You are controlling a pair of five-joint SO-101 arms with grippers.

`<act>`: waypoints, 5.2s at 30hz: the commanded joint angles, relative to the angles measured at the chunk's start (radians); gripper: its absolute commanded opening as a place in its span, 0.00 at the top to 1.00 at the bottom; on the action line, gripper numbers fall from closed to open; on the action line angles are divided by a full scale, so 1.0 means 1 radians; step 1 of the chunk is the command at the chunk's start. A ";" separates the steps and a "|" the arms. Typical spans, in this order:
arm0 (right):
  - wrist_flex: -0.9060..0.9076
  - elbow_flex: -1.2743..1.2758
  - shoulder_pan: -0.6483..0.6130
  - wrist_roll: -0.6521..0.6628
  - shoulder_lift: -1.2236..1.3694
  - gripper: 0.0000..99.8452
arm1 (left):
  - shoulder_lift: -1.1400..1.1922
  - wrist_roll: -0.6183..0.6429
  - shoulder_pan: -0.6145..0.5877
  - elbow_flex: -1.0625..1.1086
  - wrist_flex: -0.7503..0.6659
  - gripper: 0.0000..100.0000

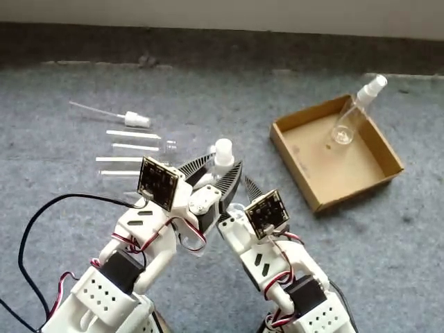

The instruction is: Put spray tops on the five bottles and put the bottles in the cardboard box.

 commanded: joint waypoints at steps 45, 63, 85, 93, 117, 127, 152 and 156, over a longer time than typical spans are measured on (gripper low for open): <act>-0.211 -0.099 0.242 -0.006 0.005 0.87 | -0.515 0.000 0.054 0.102 0.485 0.97; -0.213 -0.257 0.041 -0.006 0.008 0.87 | -0.515 0.000 0.278 0.282 0.279 0.97; -0.074 -0.248 -0.142 -0.005 -0.001 0.87 | -0.515 0.000 0.110 0.285 0.206 0.97; 0.005 -0.248 -0.142 -0.005 -0.001 0.87 | -0.515 0.000 0.031 0.277 0.199 0.97; 0.153 -0.249 -0.101 -0.003 -0.001 0.87 | -0.515 0.000 -0.064 0.286 0.141 0.97; 0.145 -0.252 0.305 0.061 0.008 0.87 | -0.515 0.000 -0.061 0.286 0.141 0.97; -0.294 -0.375 0.568 0.091 0.615 0.87 | -0.515 -0.005 -0.068 0.286 0.141 0.97; -0.417 -0.398 0.573 0.091 0.765 0.87 | -0.515 -0.005 -0.068 0.288 0.141 0.97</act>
